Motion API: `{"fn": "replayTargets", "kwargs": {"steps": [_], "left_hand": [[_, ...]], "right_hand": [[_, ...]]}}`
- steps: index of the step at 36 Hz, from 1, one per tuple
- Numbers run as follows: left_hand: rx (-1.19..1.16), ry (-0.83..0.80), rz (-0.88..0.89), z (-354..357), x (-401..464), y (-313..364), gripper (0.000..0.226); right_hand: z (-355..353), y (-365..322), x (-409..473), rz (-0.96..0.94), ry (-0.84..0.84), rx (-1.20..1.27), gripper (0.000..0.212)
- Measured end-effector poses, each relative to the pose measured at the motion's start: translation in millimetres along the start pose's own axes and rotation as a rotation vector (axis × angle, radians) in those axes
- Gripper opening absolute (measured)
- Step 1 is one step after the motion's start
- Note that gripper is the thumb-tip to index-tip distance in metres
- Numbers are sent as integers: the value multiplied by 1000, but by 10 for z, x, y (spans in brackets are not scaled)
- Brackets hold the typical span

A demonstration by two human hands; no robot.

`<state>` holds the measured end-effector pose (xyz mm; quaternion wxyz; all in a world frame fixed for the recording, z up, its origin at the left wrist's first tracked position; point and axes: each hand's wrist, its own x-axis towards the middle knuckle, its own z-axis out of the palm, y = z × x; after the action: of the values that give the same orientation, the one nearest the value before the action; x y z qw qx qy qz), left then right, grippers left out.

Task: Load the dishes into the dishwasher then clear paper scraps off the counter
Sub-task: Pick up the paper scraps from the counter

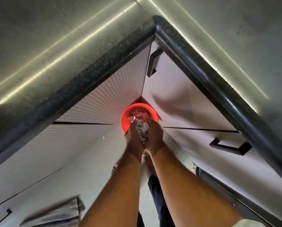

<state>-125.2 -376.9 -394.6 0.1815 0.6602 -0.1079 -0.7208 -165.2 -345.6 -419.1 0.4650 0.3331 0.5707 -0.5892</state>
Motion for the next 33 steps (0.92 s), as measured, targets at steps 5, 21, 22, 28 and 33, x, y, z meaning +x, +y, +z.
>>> {"fn": "replayTargets", "kwargs": {"steps": [5, 21, 22, 28, 33], "left_hand": [[48, -89, -101, -4, 333, -24, 44], [111, -69, -143, -162, 298, 136, 50], [133, -66, -132, -189, 267, 151, 45], [220, -89, -93, -152, -380, 491, 40], [229, -177, -72, -82, -1121, 817, 35]], "right_hand": [[77, -18, 60, -24, 78, 103, 14], [-104, -126, 6, -14, 92, -13, 21], [-123, -120, -25, -23, 87, -41, 22], [-89, -425, -717, -105, 19, -219, 26], [-21, -730, -1477, -196, -61, -412, 32]]}}
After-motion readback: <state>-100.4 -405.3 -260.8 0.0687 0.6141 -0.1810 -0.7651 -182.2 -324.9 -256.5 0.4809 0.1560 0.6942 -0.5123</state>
